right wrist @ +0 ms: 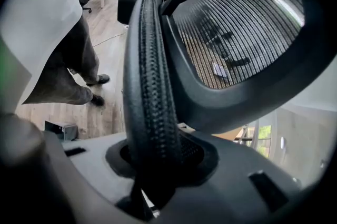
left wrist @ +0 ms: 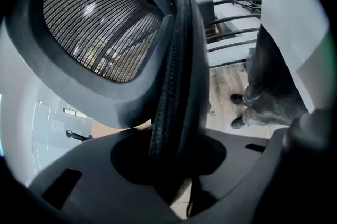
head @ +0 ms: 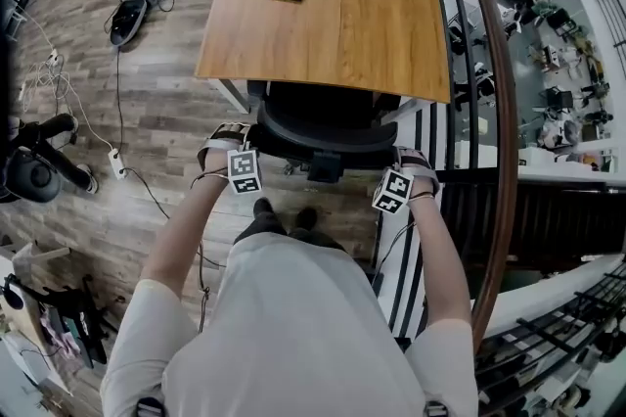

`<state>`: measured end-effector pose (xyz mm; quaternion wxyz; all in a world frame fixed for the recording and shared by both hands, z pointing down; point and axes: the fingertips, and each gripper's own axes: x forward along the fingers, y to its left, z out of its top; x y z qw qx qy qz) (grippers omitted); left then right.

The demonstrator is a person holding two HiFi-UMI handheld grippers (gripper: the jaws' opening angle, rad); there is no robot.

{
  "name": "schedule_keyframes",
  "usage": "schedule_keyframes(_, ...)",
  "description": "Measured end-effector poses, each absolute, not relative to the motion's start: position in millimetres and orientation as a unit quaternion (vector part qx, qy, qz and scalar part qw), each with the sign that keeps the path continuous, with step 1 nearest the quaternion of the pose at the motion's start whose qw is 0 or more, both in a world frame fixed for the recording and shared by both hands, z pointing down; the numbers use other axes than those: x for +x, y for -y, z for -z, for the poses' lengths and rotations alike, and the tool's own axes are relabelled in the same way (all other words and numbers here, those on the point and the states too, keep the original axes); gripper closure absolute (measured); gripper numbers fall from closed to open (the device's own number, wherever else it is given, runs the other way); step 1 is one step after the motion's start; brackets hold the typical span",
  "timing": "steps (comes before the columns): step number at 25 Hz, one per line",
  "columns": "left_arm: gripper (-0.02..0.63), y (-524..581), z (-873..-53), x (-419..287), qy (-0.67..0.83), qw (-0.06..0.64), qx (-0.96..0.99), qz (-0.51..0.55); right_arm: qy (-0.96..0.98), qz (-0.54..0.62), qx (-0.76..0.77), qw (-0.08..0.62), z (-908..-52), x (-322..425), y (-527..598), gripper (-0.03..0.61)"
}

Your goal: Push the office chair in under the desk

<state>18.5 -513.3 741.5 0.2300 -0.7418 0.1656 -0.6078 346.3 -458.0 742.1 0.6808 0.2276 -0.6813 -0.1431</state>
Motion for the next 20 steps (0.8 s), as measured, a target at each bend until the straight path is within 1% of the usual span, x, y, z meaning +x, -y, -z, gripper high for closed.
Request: schedule_keyframes(20, 0.491, 606, -736, 35, -0.163, 0.239, -0.747, 0.599, 0.678, 0.128, 0.248, 0.68, -737, 361, 542, 0.462)
